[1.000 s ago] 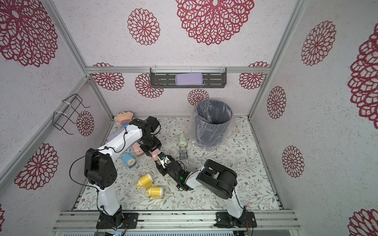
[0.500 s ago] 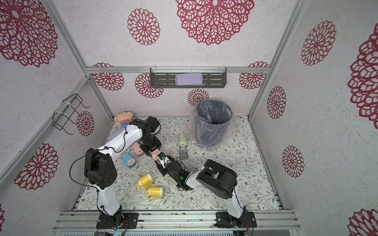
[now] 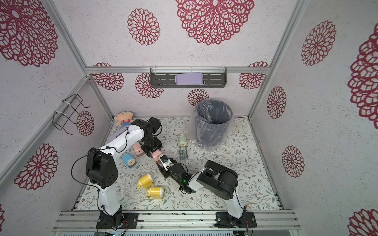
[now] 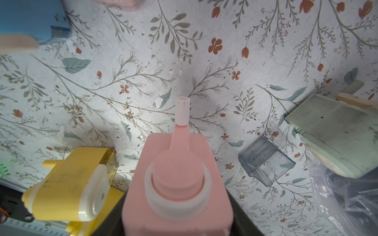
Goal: Take out the pencil sharpener tray and clean the shavings
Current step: Open the container of the pencil sharpener.
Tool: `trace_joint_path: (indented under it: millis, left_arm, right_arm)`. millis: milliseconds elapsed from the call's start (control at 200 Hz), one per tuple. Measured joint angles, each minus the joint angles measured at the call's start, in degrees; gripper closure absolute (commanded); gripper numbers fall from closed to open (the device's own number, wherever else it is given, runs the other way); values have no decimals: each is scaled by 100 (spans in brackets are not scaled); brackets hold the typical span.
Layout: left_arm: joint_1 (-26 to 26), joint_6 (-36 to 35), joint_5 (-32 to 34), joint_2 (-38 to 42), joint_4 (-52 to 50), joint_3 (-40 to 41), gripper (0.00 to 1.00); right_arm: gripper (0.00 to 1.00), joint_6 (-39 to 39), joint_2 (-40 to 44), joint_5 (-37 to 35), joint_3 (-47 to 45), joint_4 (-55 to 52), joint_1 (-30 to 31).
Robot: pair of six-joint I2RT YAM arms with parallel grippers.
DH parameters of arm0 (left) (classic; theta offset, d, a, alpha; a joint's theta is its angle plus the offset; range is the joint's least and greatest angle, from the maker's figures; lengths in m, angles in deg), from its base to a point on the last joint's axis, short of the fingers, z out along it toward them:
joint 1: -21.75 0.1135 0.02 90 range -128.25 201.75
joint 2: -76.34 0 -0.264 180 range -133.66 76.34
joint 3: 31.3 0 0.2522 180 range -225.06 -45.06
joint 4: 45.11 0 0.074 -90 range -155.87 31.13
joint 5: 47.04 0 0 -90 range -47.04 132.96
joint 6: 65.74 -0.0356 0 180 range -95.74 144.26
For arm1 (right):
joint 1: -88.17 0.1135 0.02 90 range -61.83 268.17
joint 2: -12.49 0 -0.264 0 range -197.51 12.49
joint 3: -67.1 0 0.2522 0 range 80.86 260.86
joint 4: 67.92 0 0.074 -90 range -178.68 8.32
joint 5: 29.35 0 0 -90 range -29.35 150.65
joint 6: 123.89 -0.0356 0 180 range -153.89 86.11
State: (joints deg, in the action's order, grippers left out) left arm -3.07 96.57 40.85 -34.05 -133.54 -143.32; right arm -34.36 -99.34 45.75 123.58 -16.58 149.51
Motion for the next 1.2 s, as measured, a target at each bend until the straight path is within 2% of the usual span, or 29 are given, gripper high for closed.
trace_joint_path:
  millis: [360,670,841,1201]
  left_arm:
    - [2,13,153,-79,4,-98,100]
    - [28,-275,295,-378,-85,-570,100]
    - [28,-780,367,-866,-81,-955,100]
    - [35,-2546,457,-1768,144,-2048,100]
  right_arm:
    - [57,-11,98,-7,-236,109,9]
    - [58,-205,702,-114,-1071,164,72]
    - [59,-404,1209,-205,-1458,144,155]
    - [60,-931,2599,-616,-2435,-262,195]
